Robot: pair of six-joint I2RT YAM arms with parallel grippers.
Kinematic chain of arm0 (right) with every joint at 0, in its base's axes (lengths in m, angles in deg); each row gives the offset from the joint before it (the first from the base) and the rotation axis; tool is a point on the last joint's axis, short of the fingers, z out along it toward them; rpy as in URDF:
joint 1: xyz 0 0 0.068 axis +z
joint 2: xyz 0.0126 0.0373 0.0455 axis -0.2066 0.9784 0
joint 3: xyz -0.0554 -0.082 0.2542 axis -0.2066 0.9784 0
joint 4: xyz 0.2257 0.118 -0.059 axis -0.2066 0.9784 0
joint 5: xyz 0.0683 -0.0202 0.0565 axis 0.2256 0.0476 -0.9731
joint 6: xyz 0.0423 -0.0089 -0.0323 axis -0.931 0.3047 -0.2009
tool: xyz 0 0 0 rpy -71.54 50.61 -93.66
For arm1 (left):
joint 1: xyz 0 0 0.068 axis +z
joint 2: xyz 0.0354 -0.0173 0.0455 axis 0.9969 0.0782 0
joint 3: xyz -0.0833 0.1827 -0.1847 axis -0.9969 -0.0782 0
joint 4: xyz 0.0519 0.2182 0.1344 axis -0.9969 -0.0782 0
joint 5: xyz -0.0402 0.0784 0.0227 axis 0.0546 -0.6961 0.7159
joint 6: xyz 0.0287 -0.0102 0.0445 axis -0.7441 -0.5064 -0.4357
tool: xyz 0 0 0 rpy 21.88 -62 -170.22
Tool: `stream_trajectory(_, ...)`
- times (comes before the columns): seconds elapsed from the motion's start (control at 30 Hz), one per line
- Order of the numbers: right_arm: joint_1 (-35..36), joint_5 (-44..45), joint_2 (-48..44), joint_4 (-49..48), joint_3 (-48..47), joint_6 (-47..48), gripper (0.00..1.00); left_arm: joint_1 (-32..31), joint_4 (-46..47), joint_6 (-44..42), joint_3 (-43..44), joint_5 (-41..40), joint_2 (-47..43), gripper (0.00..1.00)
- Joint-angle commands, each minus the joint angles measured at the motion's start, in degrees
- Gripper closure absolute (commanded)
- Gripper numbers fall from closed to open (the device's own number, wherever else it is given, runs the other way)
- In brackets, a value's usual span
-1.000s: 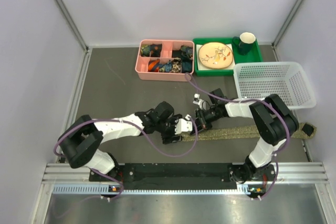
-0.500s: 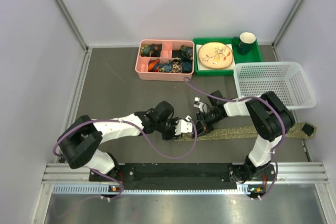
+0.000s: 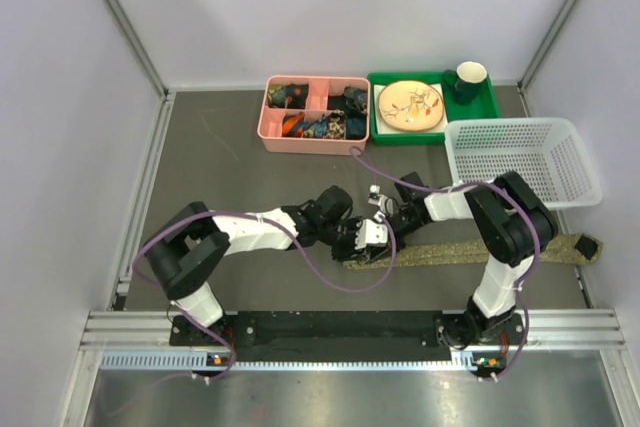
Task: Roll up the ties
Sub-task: Roll the tie at the center of the board.
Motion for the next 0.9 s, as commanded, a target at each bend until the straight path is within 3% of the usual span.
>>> stream_trajectory(0.0, 0.1, 0.2, -1.0, -2.6, -0.9, -0.6, 1.00, -0.9, 0.9, -1.0, 2.3, 0.3, 2.3, 0.57)
stream_trajectory(0.17, -0.2, -1.5, -2.6, -2.5, -0.6, -0.4, 0.99, -1.5, -4.9, -2.2, 2.9, -4.0, 4.7, 0.57)
stream_trajectory(0.27, -1.3, -2.8, -4.4, -0.3, -0.6, 0.6, 0.84, -1.5, -8.0, -3.5, 3.1, -6.0, 5.3, 0.59)
stream_trajectory(0.53, -5.6, -6.3, -11.1, 13.1, -2.9, 7.5, 0.61, -1.5, -11.5, -4.0, 2.9, -7.2, 5.5, 0.62)
stream_trajectory(0.63, -5.6, -6.4, -11.6, 12.1, -2.4, 5.5, 0.52, -1.5, -10.5, -3.3, 2.8, -7.2, 5.7, 0.62)
stream_trajectory(0.8, -5.6, -7.7, -7.5, 4.1, -1.2, -0.3, 0.52, -1.5, -10.5, -2.9, 3.9, -7.0, 6.1, 0.62)
stream_trajectory(0.87, -5.0, -8.7, -5.5, 2.5, -1.2, -2.8, 0.56, -1.5, -10.5, -2.7, 4.4, -7.1, 6.2, 0.61)
